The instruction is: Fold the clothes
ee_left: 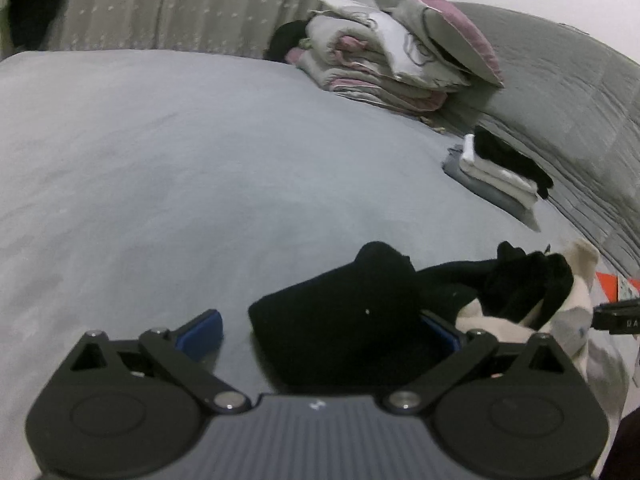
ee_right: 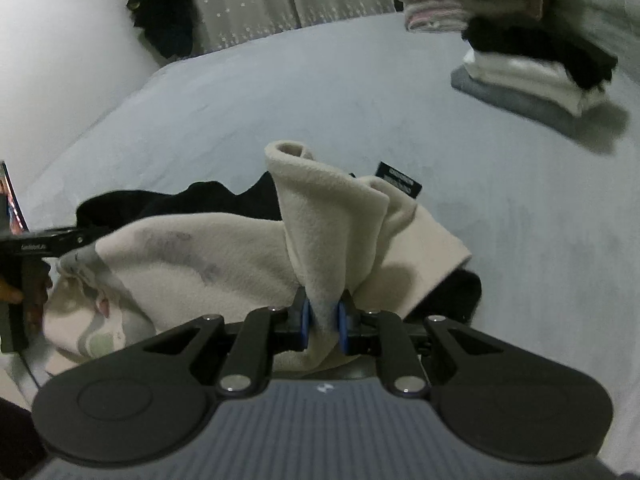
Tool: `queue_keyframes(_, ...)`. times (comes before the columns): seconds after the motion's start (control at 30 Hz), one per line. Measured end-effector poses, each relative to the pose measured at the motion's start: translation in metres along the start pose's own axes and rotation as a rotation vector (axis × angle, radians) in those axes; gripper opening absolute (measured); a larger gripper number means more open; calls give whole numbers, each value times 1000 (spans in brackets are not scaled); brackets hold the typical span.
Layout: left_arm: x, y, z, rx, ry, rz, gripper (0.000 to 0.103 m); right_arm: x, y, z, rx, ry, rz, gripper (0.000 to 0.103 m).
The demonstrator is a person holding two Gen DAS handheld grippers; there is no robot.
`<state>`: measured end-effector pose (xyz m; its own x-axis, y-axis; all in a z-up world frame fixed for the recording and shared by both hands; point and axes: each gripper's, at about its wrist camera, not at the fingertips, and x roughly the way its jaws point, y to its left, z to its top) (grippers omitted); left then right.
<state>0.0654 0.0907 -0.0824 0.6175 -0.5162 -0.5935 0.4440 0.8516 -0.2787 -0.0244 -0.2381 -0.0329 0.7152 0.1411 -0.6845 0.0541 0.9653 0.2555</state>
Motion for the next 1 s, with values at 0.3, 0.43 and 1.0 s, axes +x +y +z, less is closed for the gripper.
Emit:
queue_keyframes(0.3,-15,-25,1,-54,-31,21,29,-10,5,-2,-23,17,7,16)
queue_keyframes(0.43,-24,-35,1,-76,-108,29,20,-13,1,-3,1,23,22,20)
queue_keyframes(1.0,-79,-61,-9,-33,-314,22,18,-60,-8,30,79,-165,75,57)
